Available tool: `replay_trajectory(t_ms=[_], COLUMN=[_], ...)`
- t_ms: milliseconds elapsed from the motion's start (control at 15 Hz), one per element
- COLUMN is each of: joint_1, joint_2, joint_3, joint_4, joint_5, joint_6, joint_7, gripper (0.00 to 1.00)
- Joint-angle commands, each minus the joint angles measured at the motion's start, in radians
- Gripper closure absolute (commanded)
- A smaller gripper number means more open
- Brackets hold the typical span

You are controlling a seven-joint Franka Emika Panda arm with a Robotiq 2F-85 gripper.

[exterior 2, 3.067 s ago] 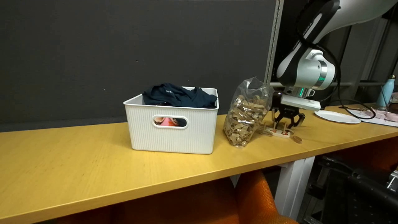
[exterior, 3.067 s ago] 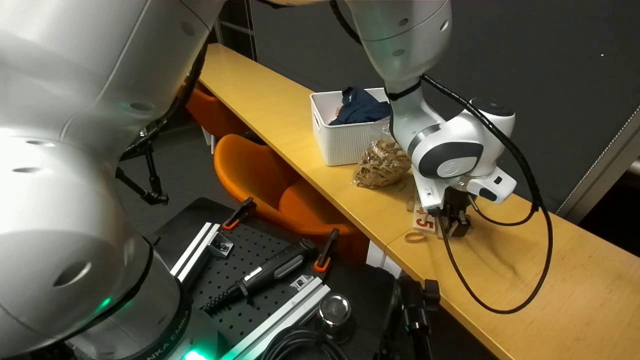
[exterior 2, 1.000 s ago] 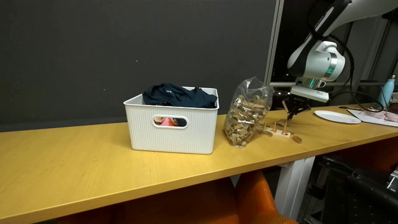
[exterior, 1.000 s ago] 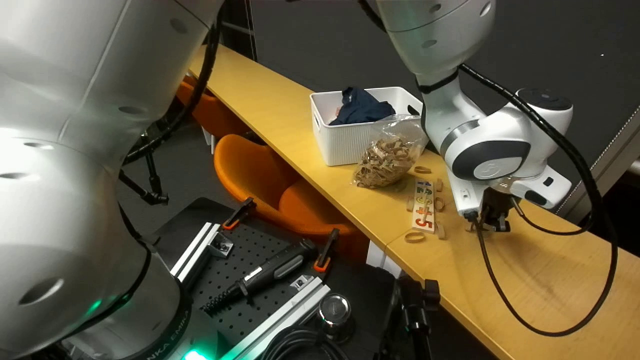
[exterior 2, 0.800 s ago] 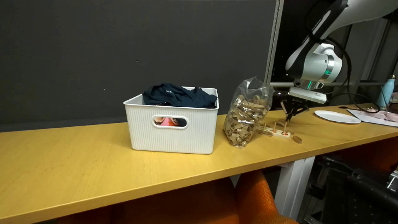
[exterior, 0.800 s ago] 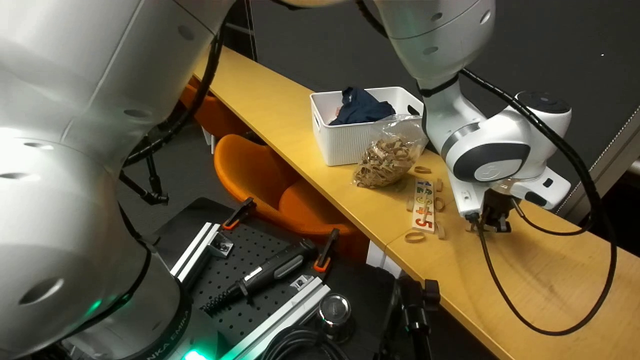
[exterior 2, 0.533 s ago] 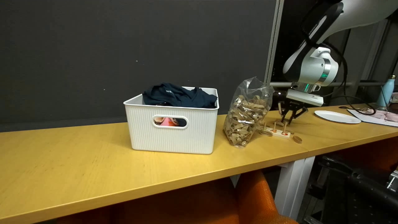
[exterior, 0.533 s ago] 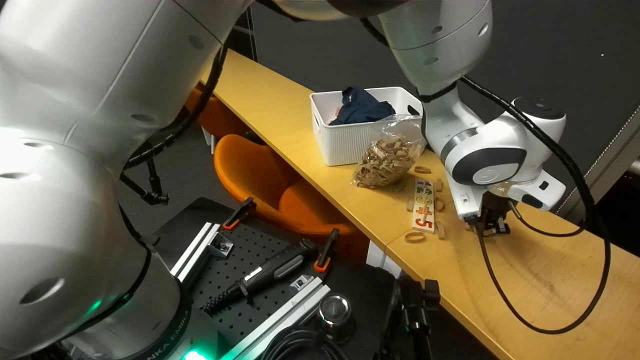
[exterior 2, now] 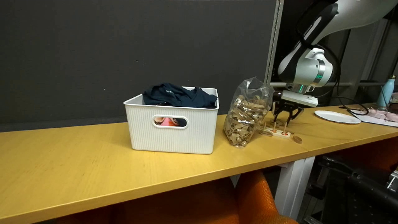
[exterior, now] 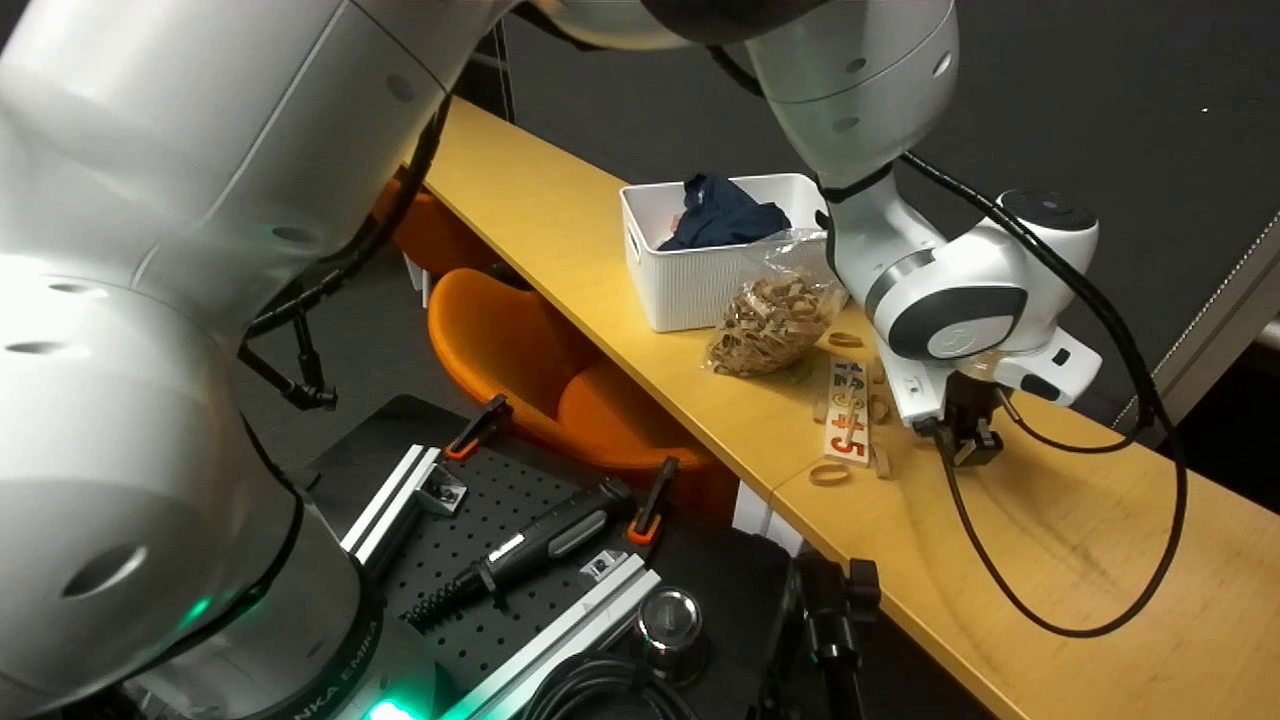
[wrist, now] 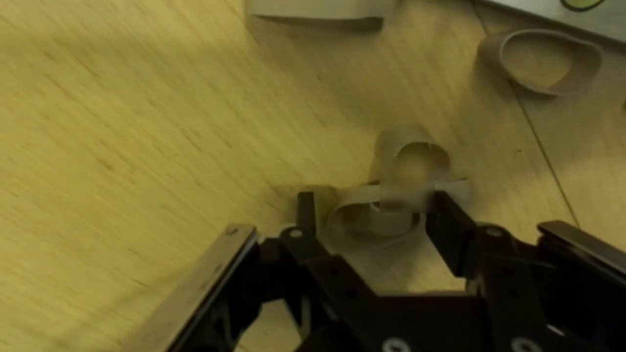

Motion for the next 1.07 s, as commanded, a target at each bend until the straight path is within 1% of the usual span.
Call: replay_trajectory(t_ms=[0,67,267,400,533,600,733,800,1000], joint_1=[-0.003,-0.002,-0.002,-0.004,-0.007,-0.006,-0.004,-0.004,0.003], joint_2=[0.025,0.029,0.041,0.051,0.061,0.066,0.069,0.053,0.013], joint_3=[0.013,0.014,0.018,0.020,0.024,0.024,0.024,0.022,0.017], joint_4=[0.051,0.058,0.076,0.090,0.104,0.108,0.113,0.096,0.052], joint_5=[-0.015,-0.016,-0.016,-0.015,-0.013,-0.014,-0.014,-0.014,-0.012], joint_6=[-0.034,-0.038,-0.051,-0.062,-0.072,-0.074,-0.075,-0.073,-0.055], joint_7=[-0.004,-0.004,-0.007,-0.008,-0.012,-0.012,-0.012,-0.015,-0.017], gripper=[0.43,0.48,0.76,0.86,0.89,0.98,0.98,1.00,0.99])
